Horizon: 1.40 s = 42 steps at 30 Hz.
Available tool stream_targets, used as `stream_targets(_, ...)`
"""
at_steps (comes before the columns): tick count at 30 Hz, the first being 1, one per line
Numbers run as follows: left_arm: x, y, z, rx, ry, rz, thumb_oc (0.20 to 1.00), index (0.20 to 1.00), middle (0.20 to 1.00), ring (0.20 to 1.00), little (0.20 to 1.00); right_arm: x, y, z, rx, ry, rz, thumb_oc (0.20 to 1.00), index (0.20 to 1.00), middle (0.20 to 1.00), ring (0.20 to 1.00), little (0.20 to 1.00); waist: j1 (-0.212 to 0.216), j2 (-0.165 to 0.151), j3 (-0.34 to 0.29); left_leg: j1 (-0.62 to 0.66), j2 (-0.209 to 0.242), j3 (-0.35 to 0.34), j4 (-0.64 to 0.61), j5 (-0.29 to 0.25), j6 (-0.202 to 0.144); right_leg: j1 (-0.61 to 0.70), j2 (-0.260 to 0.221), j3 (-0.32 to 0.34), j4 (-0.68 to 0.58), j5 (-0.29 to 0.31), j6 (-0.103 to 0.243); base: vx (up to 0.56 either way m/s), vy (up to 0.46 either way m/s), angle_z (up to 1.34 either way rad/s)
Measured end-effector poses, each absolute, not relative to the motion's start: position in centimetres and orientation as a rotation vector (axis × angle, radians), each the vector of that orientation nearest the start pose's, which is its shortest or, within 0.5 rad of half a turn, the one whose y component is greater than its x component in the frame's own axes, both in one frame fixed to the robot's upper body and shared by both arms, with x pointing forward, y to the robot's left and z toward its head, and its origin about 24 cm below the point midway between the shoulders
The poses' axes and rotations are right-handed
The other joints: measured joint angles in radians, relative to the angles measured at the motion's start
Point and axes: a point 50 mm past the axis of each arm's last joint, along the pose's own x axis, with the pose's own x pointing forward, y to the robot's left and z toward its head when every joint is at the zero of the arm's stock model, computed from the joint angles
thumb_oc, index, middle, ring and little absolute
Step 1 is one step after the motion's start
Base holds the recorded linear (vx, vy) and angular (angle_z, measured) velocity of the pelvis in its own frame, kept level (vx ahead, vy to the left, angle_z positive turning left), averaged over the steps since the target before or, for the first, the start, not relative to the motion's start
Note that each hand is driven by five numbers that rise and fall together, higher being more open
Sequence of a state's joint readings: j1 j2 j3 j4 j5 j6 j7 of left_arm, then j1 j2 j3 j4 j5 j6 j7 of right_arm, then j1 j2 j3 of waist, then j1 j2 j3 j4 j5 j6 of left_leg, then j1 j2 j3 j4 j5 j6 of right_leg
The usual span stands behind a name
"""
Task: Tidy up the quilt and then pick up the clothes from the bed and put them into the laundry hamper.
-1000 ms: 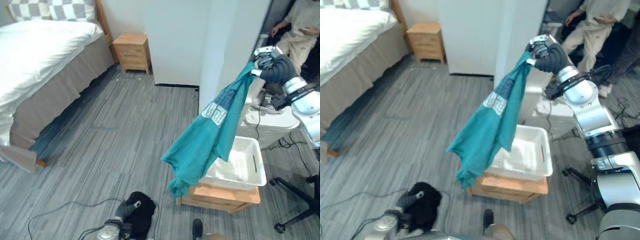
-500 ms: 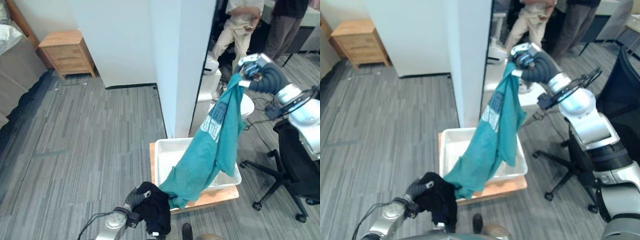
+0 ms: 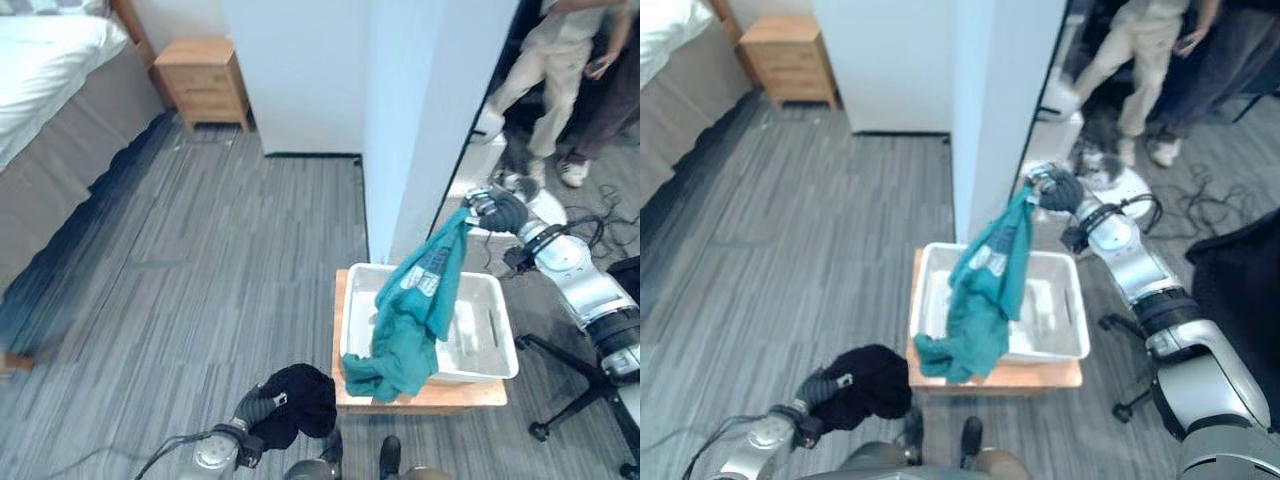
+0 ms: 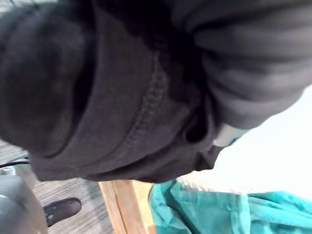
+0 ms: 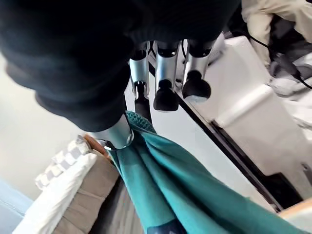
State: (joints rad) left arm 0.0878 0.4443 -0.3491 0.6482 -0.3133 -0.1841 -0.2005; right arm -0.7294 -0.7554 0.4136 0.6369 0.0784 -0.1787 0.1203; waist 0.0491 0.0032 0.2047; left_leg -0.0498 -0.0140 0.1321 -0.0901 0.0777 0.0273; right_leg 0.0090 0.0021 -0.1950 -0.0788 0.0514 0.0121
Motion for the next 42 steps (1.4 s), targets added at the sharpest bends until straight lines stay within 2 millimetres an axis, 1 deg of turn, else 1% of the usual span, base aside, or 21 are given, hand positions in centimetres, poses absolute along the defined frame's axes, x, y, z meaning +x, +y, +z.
stream_targets(3, 17.2, 21.9, -9.0, 0.136, 0.627, -0.278, 0.200, 0.200, 0.200, 0.200, 0.200, 36.9, -26.0, 14.5, -0.839, -0.031, 0.139, 0.200, 0.200, 0.200, 0.200, 0.200, 0.013, 0.031, 0.027, -0.045, 0.000, -0.007, 0.002, 0.023, 0.004, -0.037, -0.002, -0.023, 0.000, 0.011, -0.009, -0.14, -0.078, 0.16)
stream_targets(4, 17.7, 22.1, -8.7, 0.146, 0.614, -0.282, 0.200, 0.200, 0.200, 0.200, 0.200, 37.2, -26.6, 14.7, -0.843, -0.015, 0.112, 0.200, 0.200, 0.200, 0.200, 0.200, 0.022, 0.052, 0.058, -0.067, 0.000, -0.007, 0.006, 0.042, 0.011, -0.057, -0.002, -0.026, 0.000, 0.019, -0.011, -0.19, -0.099, 0.18)
stream_targets(7, 18.5, 22.4, -8.1, 0.170, 0.585, -0.290, 0.200, 0.200, 0.200, 0.200, 0.200, 37.6, -27.6, 15.8, -0.848, -0.018, 0.063, 0.200, 0.200, 0.200, 0.200, 0.200, 0.032, 0.078, 0.095, -0.102, 0.000, -0.008, 0.006, 0.059, 0.007, -0.092, -0.003, -0.032, 0.000, 0.027, -0.014, -0.14, -0.045, 0.07)
stream_targets(8, 19.3, 22.5, -7.3, 0.150, 0.540, -0.280, 0.200, 0.200, 0.200, 0.200, 0.200, 37.8, -28.2, 16.7, -0.855, -0.030, 0.030, 0.200, 0.200, 0.200, 0.200, 0.200, 0.037, 0.093, 0.128, -0.111, 0.000, -0.006, 0.006, 0.064, 0.008, -0.099, -0.004, -0.038, 0.000, 0.031, -0.019, -0.06, 0.000, 0.07)
stream_targets(11, 19.8, 22.2, -6.3, 0.121, 0.474, -0.271, 0.200, 0.200, 0.200, 0.200, 0.200, 37.7, -28.0, 16.6, -0.877, -0.039, 0.044, 0.200, 0.200, 0.200, 0.200, 0.200, 0.038, 0.102, 0.147, -0.111, -0.001, -0.001, 0.006, 0.062, 0.006, -0.099, -0.007, -0.041, 0.000, 0.032, -0.020, -0.01, 0.000, 0.02)
stream_targets(12, 20.2, 22.1, -5.9, 0.122, 0.446, -0.270, 0.200, 0.200, 0.200, 0.200, 0.200, 37.7, -27.9, 16.4, -0.898, -0.039, 0.050, 0.244, 0.244, 0.244, 0.244, 0.244, 0.037, 0.103, 0.149, -0.111, -0.002, -0.001, 0.006, 0.062, 0.005, -0.098, -0.008, -0.040, 0.000, 0.031, -0.021, 0.04, 0.000, 0.00)
stream_targets(13, 20.6, 21.9, -5.2, 0.125, 0.409, -0.271, 0.200, 0.200, 0.200, 0.200, 0.200, 37.5, -27.8, 16.1, -0.931, -0.047, 0.051, 0.959, 0.959, 0.959, 0.959, 0.959, 0.036, 0.100, 0.151, -0.108, -0.003, 0.001, 0.006, 0.061, 0.004, -0.095, -0.008, -0.040, 0.000, 0.030, -0.022, 0.08, 0.004, 0.09)
stream_targets(14, 21.4, 21.6, -3.3, 0.126, 0.311, -0.279, 0.200, 0.200, 0.200, 0.200, 0.200, 36.9, -27.7, 14.6, -0.994, -0.032, 0.084, 1.000, 1.000, 1.000, 1.000, 1.000, 0.036, 0.099, 0.151, -0.098, -0.003, 0.014, 0.006, 0.058, 0.001, -0.082, -0.009, -0.041, 0.000, 0.030, -0.023, 0.10, 0.002, 0.10)
stream_targets(16, 22.9, 21.6, -0.5, 0.141, 0.184, -0.272, 0.200, 0.200, 0.200, 0.200, 0.200, 36.2, -27.2, 13.0, -1.043, -0.032, 0.096, 1.000, 1.000, 1.000, 1.000, 1.000, 0.035, 0.099, 0.151, -0.075, -0.003, 0.023, 0.007, 0.057, -0.001, -0.056, -0.011, -0.041, 0.000, 0.029, -0.024, 0.16, 0.001, 0.10)
stream_targets(17, 23.6, 21.6, 1.2, 0.166, 0.112, -0.273, 0.200, 0.200, 0.200, 0.200, 0.200, 35.5, -26.7, 11.6, -1.061, -0.036, 0.108, 1.000, 1.000, 1.000, 1.000, 1.000, 0.032, 0.098, 0.151, -0.049, -0.004, 0.024, 0.006, 0.052, -0.005, -0.028, -0.012, -0.039, 0.000, 0.027, -0.025, 0.15, -0.001, 0.10)
stream_targets(19, 24.1, 22.1, 3.6, 0.199, 0.018, -0.250, 0.200, 0.200, 0.200, 0.200, 0.200, 34.4, -25.8, 10.0, -1.048, -0.053, 0.125, 1.000, 1.000, 1.000, 1.000, 1.000, 0.030, 0.095, 0.151, -0.003, -0.005, 0.025, 0.005, 0.013, -0.013, 0.018, -0.012, -0.037, 0.000, 0.009, -0.028, 0.16, -0.017, 0.00)
stream_targets(20, 24.7, 22.7, 6.5, 0.293, -0.105, -0.198, 0.200, 0.200, 0.200, 0.200, 0.200, 33.3, -24.4, 9.0, -1.013, -0.112, 0.111, 1.000, 1.000, 1.000, 1.000, 1.000, 0.020, 0.083, 0.146, 0.035, -0.005, 0.030, 0.002, -0.005, -0.019, 0.056, -0.014, -0.029, 0.000, 0.000, -0.026, 0.17, -0.032, -0.10)
stream_targets(22, 25.1, 23.4, 8.5, 0.360, -0.180, -0.161, 0.200, 0.200, 0.200, 0.200, 0.200, 32.2, -23.3, 8.0, -0.970, -0.141, 0.099, 1.000, 1.000, 1.000, 1.000, 1.000, 0.005, 0.061, 0.122, 0.050, -0.003, 0.053, 0.003, -0.026, -0.023, 0.067, -0.017, -0.026, 0.000, -0.010, -0.030, 0.10, -0.027, -0.06)
stream_targets(25, 25.4, 23.9, 10.4, 0.440, -0.260, -0.135, 0.200, 0.200, 0.200, 0.200, 0.200, 29.9, -23.2, 6.4, -0.984, -0.154, 0.050, 1.000, 1.000, 1.000, 1.000, 1.000, -0.019, 0.019, 0.064, 0.052, 0.001, 0.069, 0.001, -0.028, -0.015, 0.067, -0.014, -0.018, 0.000, -0.012, -0.031, 0.06, -0.028, -0.07)
stream_targets(26, 25.4, 23.8, 10.5, 0.447, -0.265, -0.138, 0.200, 0.200, 0.200, 0.200, 0.200, 29.4, -23.6, 6.2, -0.984, -0.149, 0.023, 1.000, 1.000, 1.000, 1.000, 1.000, -0.026, 0.009, 0.045, 0.054, 0.001, 0.070, 0.002, -0.026, -0.011, 0.068, -0.013, -0.014, 0.000, -0.013, -0.030, 0.07, -0.035, -0.06)
stream_targets(28, 25.7, 23.1, 10.7, 0.440, -0.279, -0.166, 0.200, 0.200, 0.200, 0.200, 0.200, 28.1, -24.7, 6.3, -1.010, -0.153, -0.060, 1.000, 1.000, 1.000, 1.000, 1.000, -0.071, -0.019, 0.020, 0.071, -0.002, 0.065, 0.006, -0.012, 0.008, 0.088, -0.013, 0.002, 0.000, -0.018, -0.022, 0.07, -0.051, 0.06)
stream_targets(30, 25.8, 22.8, 10.7, 0.442, -0.277, -0.192, 0.200, 0.200, 0.200, 0.200, 0.200, 27.9, -24.8, 6.3, -1.024, -0.153, -0.085, 1.000, 1.000, 1.000, 1.000, 1.000, -0.095, -0.037, 0.002, 0.089, -0.001, 0.074, 0.006, -0.012, 0.008, 0.096, -0.013, 0.033, -0.001, -0.021, -0.019, 0.05, -0.037, -0.18)
stream_targets(32, 26.0, 21.8, 10.5, 0.469, -0.277, -0.253, 0.200, 0.200, 0.200, 0.200, 0.200, 27.9, -24.8, 6.6, -1.029, -0.149, -0.109, 1.000, 1.000, 1.000, 1.000, 1.000, -0.124, -0.041, -0.013, 0.102, 0.000, 0.076, 0.006, -0.015, 0.004, 0.105, -0.012, 0.054, -0.001, -0.021, -0.018, 0.06, -0.028, -0.28)
stream_targets(38, 26.4, 18.1, 8.9, 0.495, -0.275, -0.367, 0.200, 0.200, 0.200, 0.200, 0.200, 27.3, -25.7, 5.9, -1.035, -0.074, -0.159, 1.000, 1.000, 1.000, 1.000, 1.000, -0.196, -0.014, -0.038, 0.114, 0.010, 0.115, 0.005, -0.030, -0.011, 0.097, -0.003, 0.102, -0.001, -0.022, -0.014, 0.04, -0.025, -0.23)
stream_targets(39, 26.8, 17.4, 8.4, 0.544, -0.271, -0.379, 0.200, 0.200, 0.200, 0.200, 0.200, 26.9, -26.0, 5.3, -1.028, -0.041, -0.167, 1.000, 1.000, 1.000, 1.000, 1.000, -0.198, -0.009, -0.043, 0.121, 0.016, 0.135, 0.004, -0.032, -0.012, 0.095, 0.001, 0.119, -0.001, -0.024, -0.012, 0.05, -0.051, -0.40)
stream_targets(42, 27.9, 16.0, 8.4, 0.616, -0.298, -0.385, 0.200, 0.200, 0.200, 0.200, 0.200, 25.8, -26.2, 3.6, -1.021, 0.040, -0.139, 1.000, 1.000, 1.000, 1.000, 1.000, -0.243, -0.003, -0.058, 0.124, 0.026, 0.164, 0.000, -0.037, -0.015, 0.090, 0.010, 0.152, -0.001, -0.022, -0.010, 0.05, -0.066, -0.39)
